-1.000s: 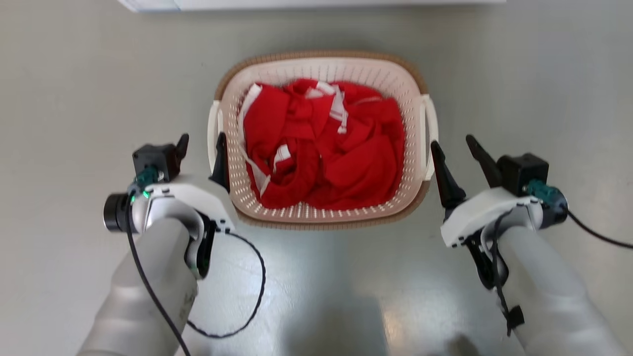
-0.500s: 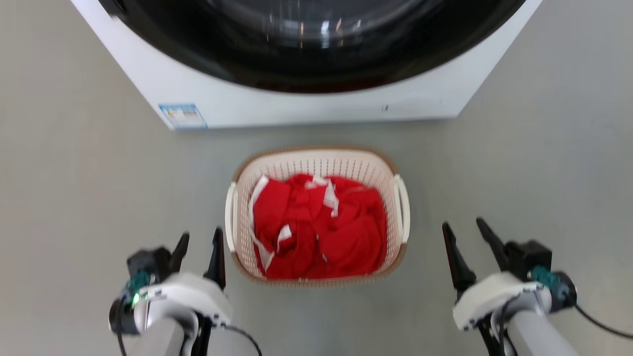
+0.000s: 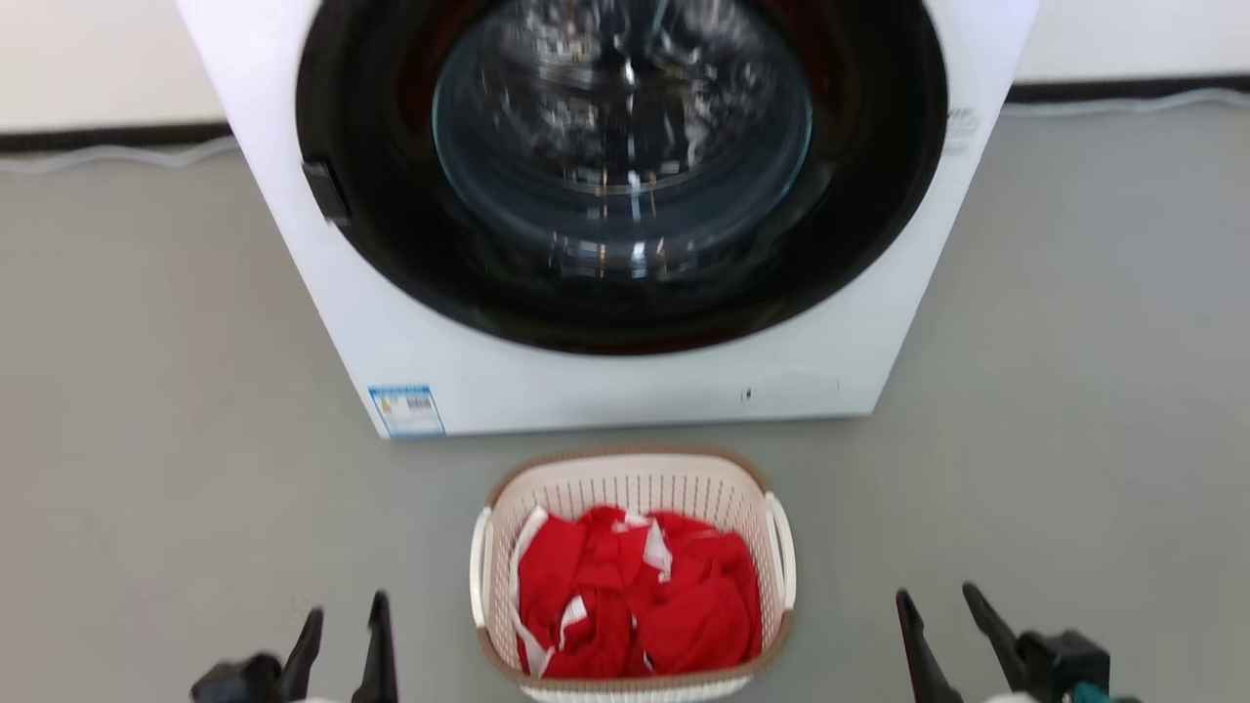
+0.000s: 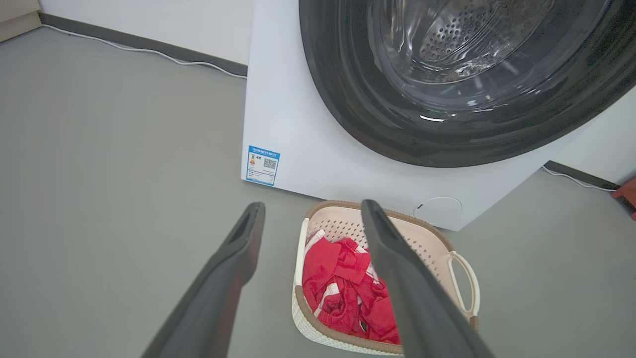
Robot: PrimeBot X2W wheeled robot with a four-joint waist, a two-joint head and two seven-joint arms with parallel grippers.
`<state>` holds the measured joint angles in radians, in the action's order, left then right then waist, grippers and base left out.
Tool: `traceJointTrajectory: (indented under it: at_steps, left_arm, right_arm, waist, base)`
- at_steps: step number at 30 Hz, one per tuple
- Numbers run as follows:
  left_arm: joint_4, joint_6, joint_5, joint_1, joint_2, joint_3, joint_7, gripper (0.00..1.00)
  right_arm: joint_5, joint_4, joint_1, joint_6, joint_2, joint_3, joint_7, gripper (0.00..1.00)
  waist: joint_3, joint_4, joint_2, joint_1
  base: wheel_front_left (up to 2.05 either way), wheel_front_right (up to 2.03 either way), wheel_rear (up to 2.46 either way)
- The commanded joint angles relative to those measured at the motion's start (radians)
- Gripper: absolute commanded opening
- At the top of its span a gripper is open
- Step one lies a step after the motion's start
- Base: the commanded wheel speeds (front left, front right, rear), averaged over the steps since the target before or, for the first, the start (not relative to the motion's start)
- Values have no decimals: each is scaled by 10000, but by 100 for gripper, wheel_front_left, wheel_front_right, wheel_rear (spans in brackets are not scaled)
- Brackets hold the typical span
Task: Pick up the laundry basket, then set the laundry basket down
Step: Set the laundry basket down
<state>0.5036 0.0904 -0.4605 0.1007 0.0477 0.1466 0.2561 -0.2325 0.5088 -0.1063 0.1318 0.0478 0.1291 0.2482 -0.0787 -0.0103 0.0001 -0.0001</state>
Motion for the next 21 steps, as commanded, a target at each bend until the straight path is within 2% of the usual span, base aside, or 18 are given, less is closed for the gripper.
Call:
traceJointTrajectory:
  at_steps: [1, 9, 21]
  left_arm:
    - [-434, 132, 160, -268, 111, -566, 57, 100]
    - [-1430, 316, 813, -1261, 64, -1314, 57, 100]
    - [-2019, 394, 958, -1820, 30, -1918, 57, 100]
  right_arm:
    - [237, -361, 246, -11, 24, 173, 136, 100]
    - [1098, -995, 912, -11, 24, -364, 136, 100]
    - [1683, -1916, 1546, -11, 24, -908, 136, 100]
  waist:
    - [738, -39, -1, 1]
    - [1274, -126, -1, 1]
    - [1598, -216, -1, 1]
  base:
    - [0, 0, 0]
    - [0, 0, 0]
    - [0, 0, 0]
